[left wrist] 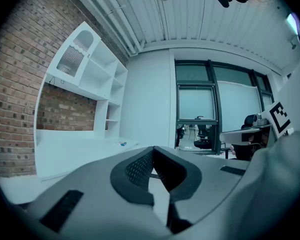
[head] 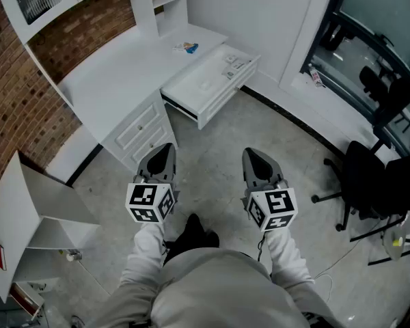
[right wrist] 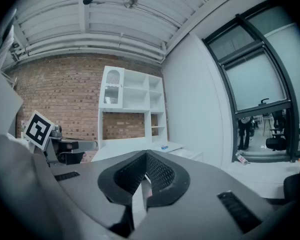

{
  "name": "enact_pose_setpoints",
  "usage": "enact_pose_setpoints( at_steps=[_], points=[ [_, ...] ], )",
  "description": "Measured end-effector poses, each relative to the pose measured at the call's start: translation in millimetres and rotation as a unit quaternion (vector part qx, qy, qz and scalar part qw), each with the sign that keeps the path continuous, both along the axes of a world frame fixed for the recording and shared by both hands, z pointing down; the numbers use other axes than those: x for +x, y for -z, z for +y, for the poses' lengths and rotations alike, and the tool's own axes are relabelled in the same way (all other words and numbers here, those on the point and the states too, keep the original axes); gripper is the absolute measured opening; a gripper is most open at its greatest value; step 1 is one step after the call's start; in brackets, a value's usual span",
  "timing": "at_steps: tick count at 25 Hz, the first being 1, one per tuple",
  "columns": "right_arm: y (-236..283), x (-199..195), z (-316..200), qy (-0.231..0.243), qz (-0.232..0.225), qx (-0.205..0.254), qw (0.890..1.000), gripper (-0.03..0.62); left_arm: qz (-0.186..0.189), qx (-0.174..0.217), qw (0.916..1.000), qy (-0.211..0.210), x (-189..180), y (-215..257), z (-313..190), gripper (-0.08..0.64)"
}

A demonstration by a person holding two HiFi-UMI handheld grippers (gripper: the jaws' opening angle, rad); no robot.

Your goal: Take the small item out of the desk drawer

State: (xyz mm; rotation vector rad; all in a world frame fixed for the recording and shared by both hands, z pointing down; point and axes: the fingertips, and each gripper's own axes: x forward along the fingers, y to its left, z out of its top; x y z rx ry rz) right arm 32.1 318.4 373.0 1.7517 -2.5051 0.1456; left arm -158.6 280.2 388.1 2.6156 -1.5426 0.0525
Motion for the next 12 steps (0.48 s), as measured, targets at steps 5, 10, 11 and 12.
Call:
enact_pose_setpoints(
  at_steps=[5, 10, 11, 12],
  points=[
    [2, 9, 1, -0.009, -0.019, 0.011, 1.0, 0.028, -0.002, 0.001, 1.0, 0.001, 7, -2, 0, 0.018],
    [3, 13, -2, -0.021, -0.038, 0.015, 0.999, 0.028, 0.003, -0.004, 1.0, 0.005, 5, -5, -3, 0.018],
    [4, 13, -3, -0.023, -0.042, 0.016, 0.999, 0.028, 0.004, -0.005, 1.0, 0.006, 4, -6, -4, 0.018],
    [5, 14, -5, -0.024, -0.046, 0.016, 0.999, 0.028, 0.005, -0.006, 0.9999, 0.007, 3, -6, -6, 0.018]
  ],
)
